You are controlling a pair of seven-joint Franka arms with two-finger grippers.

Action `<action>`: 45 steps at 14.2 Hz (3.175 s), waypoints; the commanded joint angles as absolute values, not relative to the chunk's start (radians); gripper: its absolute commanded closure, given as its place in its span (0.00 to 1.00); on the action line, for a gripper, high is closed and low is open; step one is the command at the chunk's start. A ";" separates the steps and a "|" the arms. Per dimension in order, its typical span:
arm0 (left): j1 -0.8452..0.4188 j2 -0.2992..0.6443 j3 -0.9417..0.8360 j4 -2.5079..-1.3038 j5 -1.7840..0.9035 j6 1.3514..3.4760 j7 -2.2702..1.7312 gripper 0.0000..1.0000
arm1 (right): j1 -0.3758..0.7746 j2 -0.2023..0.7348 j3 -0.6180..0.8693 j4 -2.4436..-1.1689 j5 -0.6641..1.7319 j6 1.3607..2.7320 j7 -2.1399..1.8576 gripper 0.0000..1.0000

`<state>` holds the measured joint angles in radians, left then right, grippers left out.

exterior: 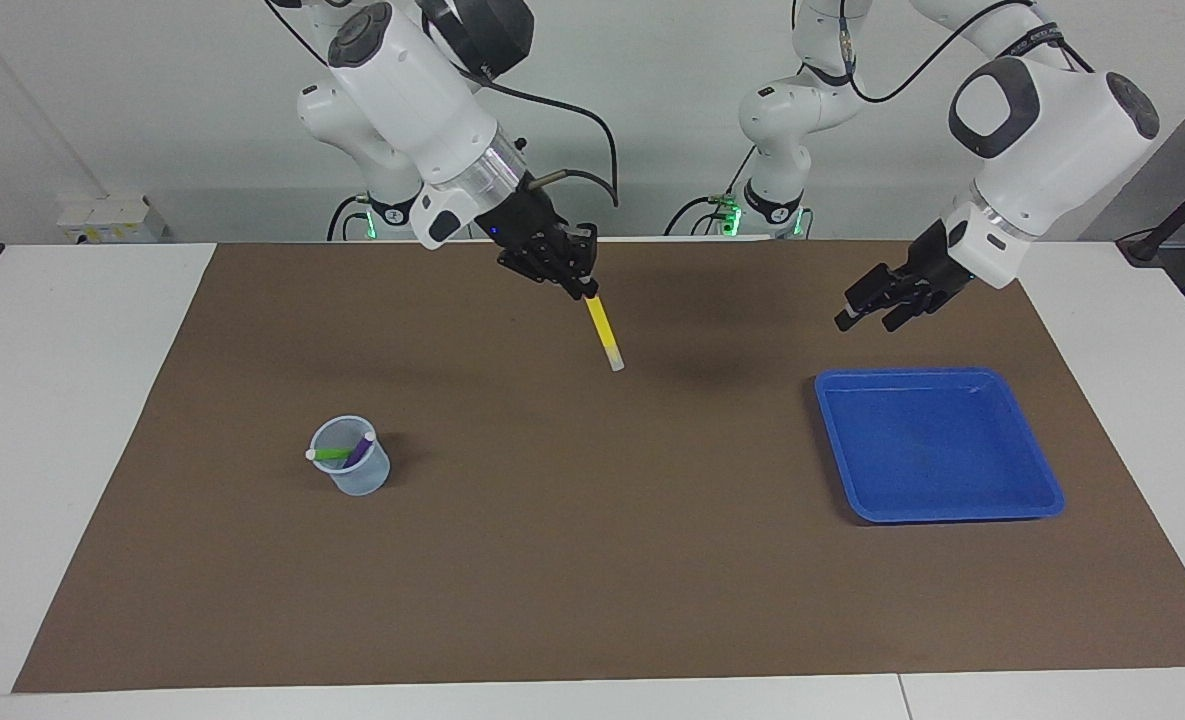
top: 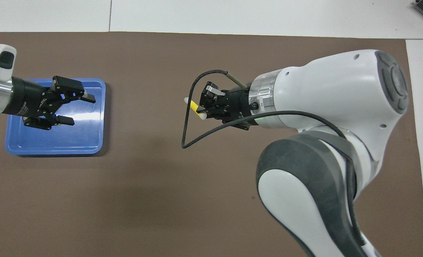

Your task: Right arm passes pens to left for tray arrangement

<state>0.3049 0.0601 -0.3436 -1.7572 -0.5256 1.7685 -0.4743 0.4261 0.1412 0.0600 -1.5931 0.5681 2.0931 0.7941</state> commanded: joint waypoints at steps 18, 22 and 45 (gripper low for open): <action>0.118 0.012 -0.350 -1.890 -0.824 1.996 -1.281 0.03 | 0.502 0.135 0.063 -1.637 0.597 2.178 0.859 1.00; 0.063 0.009 -0.351 -1.902 -0.844 2.046 -1.302 0.03 | 0.502 0.135 0.064 -1.637 0.597 2.177 0.857 1.00; 0.008 0.006 -0.357 -1.901 -0.890 1.999 -1.302 1.00 | 0.502 0.135 0.066 -1.635 0.597 2.180 0.859 1.00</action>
<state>0.0181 0.0382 -0.3719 -1.8707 -0.8665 2.0165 -1.2973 0.5042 0.1425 0.0608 -1.6236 0.5695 2.1604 0.8552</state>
